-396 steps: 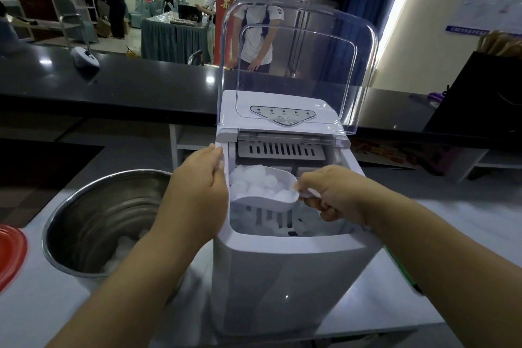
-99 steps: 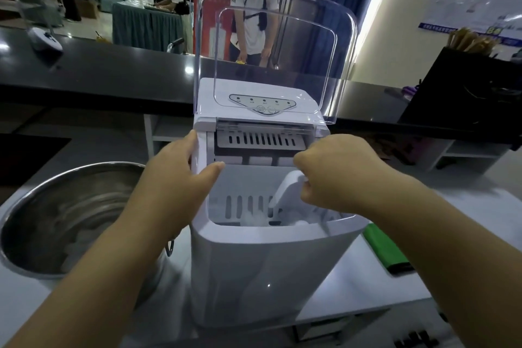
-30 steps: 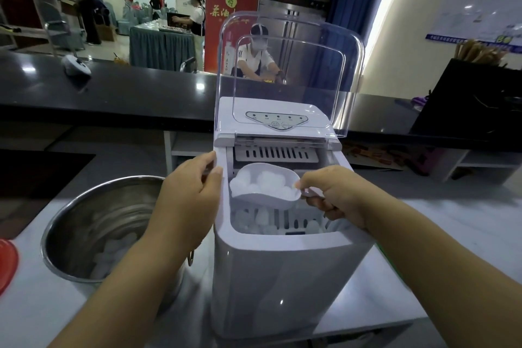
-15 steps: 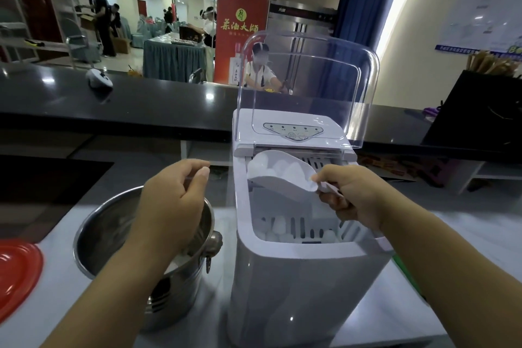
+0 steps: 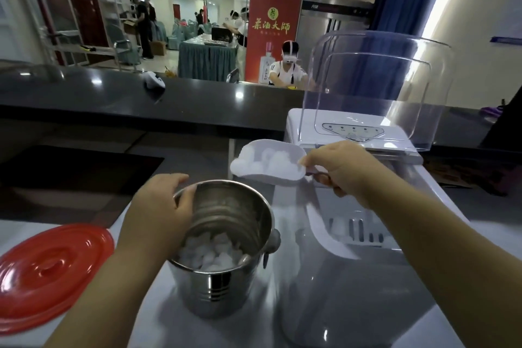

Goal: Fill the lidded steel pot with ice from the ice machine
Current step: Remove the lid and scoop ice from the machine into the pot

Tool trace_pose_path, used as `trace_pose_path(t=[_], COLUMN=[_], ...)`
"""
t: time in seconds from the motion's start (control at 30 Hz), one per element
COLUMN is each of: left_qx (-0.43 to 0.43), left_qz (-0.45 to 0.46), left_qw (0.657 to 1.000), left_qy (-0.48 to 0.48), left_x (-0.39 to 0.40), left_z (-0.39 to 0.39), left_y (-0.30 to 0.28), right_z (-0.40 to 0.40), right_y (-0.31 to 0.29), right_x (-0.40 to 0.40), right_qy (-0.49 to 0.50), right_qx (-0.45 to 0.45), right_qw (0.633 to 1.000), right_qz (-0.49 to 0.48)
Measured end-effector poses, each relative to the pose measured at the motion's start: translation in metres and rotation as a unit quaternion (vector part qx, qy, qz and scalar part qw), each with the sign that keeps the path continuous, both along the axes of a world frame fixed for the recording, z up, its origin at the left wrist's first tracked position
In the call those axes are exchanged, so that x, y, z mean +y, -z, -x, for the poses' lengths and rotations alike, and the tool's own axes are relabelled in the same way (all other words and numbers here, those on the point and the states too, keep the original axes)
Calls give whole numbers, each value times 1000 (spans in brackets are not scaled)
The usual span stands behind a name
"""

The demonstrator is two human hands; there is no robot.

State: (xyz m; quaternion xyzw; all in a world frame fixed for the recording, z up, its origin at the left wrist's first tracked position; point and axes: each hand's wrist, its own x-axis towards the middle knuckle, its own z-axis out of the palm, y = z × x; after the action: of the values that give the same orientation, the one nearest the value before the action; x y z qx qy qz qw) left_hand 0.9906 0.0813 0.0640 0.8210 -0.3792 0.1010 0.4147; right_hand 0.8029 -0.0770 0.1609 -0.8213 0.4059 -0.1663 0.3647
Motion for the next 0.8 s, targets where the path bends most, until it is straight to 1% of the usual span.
trace_pose_path(t=[0.1, 0.23, 0.3, 0.37, 0.43, 0.57, 0.8], left_qx=[3, 74, 106, 112, 104, 95, 80], left_qz=[-43, -99, -117, -112, -101, -88, -87], left_qw=[999, 992, 987, 987, 989, 992, 993], left_qy=[-12, -22, -9, 5, 5, 10, 21], left_x=[7, 9, 8, 8, 8, 8, 10], left_z=[-11, -21, -24, -25, -26, -27, -25], left_y=[10, 19, 24, 28, 29, 29, 20], right_z=[-11, -19, -21, -22, -22, -23, -19], right_y=[6, 14, 16, 17, 18, 22, 22], right_x=[3, 11, 15, 18, 19, 18, 17], right_qy=[-15, -33, -37, -39, -43, -56, -70], right_qx=[16, 131, 154, 166, 167, 144, 94], right_qw=[995, 962, 947, 936, 932, 937, 958], right_qz=[92, 238, 280, 308, 318, 314, 260])
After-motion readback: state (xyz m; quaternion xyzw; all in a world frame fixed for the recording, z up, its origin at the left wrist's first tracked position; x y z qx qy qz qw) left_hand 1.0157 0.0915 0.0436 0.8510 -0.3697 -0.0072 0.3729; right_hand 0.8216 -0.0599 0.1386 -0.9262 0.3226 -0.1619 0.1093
